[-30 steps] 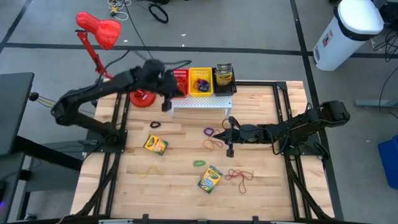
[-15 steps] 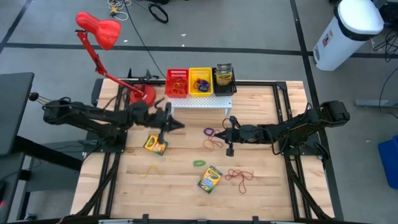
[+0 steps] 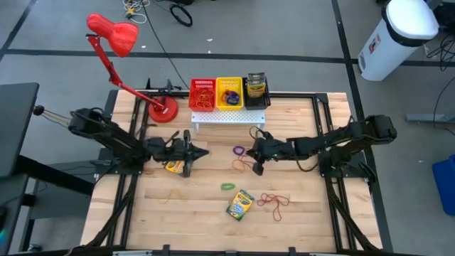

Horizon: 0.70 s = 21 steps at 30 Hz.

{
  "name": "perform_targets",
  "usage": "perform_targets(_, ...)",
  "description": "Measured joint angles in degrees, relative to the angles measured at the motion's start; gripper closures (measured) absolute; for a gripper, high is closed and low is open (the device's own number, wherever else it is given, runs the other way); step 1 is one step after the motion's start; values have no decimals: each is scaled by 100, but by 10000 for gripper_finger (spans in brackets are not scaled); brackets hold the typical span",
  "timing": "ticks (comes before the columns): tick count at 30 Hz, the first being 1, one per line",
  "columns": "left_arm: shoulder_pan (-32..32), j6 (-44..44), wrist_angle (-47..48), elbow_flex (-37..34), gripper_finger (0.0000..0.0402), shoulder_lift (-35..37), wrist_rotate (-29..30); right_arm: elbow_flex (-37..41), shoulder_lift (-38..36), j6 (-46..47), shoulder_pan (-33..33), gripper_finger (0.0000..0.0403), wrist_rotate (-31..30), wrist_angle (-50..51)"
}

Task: Pick & Place Office Desk Supplies
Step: Put the purple spring keychain into the yellow bin on the shelf

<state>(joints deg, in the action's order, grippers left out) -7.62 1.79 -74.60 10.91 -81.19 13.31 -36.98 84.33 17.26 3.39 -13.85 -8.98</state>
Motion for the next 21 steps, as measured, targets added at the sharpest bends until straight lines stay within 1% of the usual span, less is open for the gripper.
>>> perform_targets(4,29,-25,-252,7,385,-439,318,-549,475,682,-8,308,-105,636)
perform_targets(6,88,-89,-218,33,385,-582,364,-878,754,637,-6,286,-108,1007)
perform_targets(8,120,-116,-239,88,385,-687,388,-1205,978,101,0,267,-113,1437)
perform_targets(11,136,-82,-226,123,385,-705,387,-1561,1236,-1256,49,245,-198,1969)
perform_targets(13,136,-55,-224,138,385,-705,388,-1748,1360,-2125,23,238,-244,2194)
perform_targets(16,125,-87,-171,134,385,-705,386,-2024,1475,-2992,-204,238,-44,2486)
perform_targets(18,124,-100,-151,132,385,-705,378,-2195,1569,-3333,-381,243,219,2656)
perform_targets(21,125,-124,-139,132,385,-705,366,-2414,1726,-3823,-553,254,441,2865)
